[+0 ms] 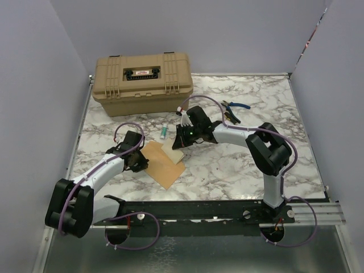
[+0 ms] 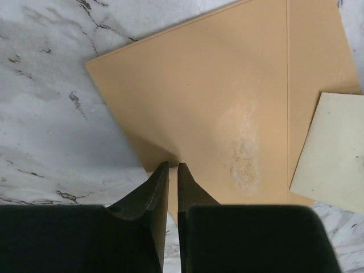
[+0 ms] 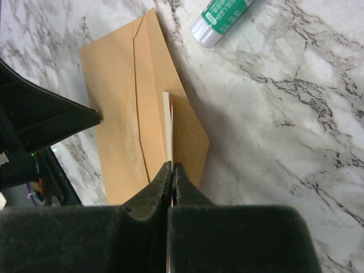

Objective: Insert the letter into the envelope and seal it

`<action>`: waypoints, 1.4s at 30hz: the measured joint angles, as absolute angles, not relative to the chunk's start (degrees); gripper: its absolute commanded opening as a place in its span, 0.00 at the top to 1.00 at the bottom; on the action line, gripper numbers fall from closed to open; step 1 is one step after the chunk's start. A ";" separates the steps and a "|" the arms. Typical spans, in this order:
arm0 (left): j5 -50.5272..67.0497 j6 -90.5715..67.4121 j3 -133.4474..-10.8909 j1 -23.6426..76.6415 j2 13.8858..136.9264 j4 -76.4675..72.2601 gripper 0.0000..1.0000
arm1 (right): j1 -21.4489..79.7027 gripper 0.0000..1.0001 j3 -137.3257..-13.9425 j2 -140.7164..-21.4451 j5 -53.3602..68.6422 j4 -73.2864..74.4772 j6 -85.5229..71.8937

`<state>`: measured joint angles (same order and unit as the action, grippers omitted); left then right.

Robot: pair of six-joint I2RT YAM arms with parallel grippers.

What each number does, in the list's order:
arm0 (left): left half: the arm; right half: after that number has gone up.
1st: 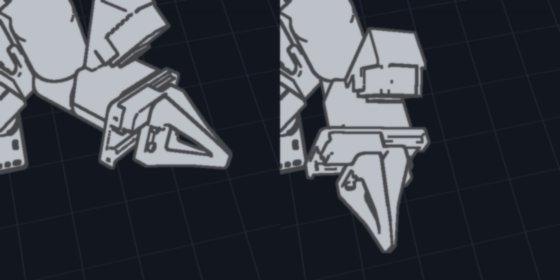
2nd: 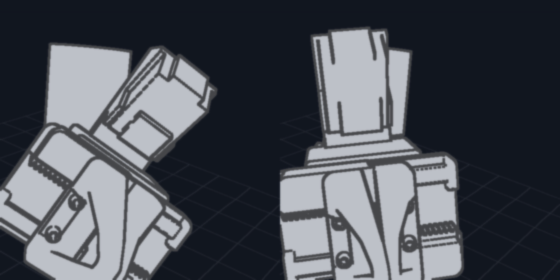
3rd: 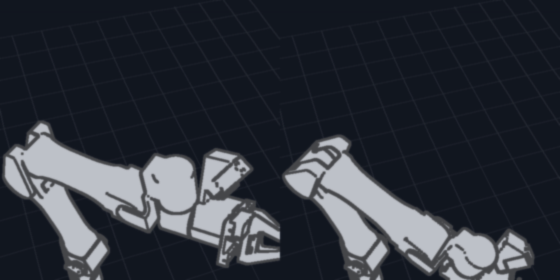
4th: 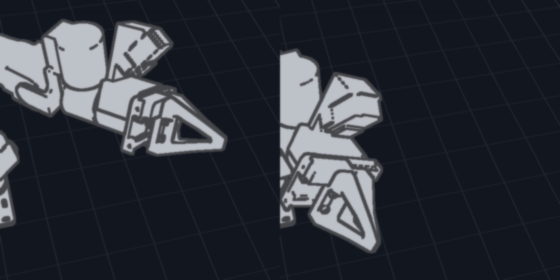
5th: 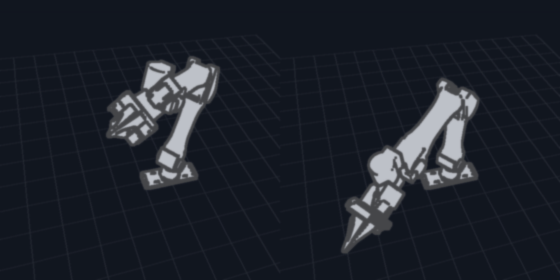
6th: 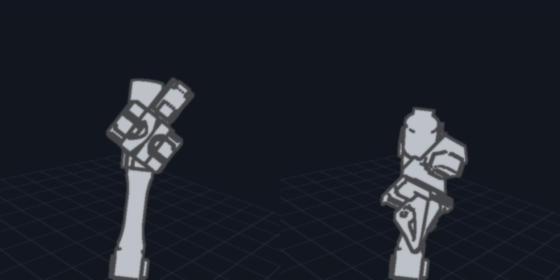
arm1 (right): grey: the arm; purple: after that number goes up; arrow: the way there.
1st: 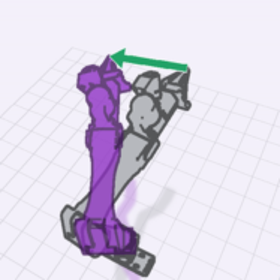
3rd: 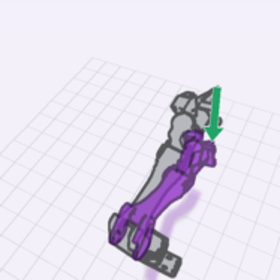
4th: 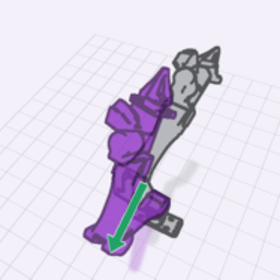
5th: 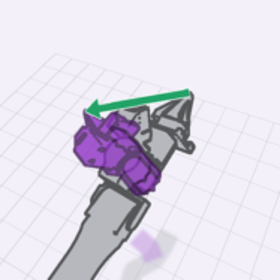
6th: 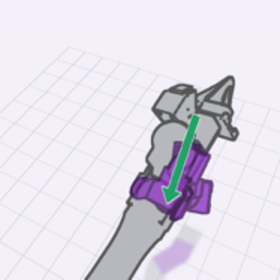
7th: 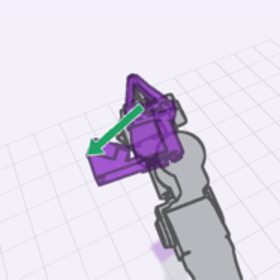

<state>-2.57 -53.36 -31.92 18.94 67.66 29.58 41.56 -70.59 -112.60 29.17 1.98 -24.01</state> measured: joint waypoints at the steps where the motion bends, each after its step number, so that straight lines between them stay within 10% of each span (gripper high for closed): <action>1: -2.55 -53.49 -31.55 18.94 68.01 28.71 0.92 | 41.65 1.00 -70.89 -113.01 28.77 2.04 -23.81; 38: 5.13 -57.63 -25.26 18.72 66.57 15.73 0.95 | 46.65 1.00 -67.42 -115.31 20.29 -6.37 -39.03; 42: 6.33 -57.78 -24.82 18.72 66.46 14.09 0.87 | 47.59 0.76 -67.44 -115.26 19.38 -5.85 -38.83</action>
<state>6.33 -57.78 -24.82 18.72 66.46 14.09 47.59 -67.44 -115.26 19.38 -5.85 -38.83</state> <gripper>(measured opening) 0.063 0.066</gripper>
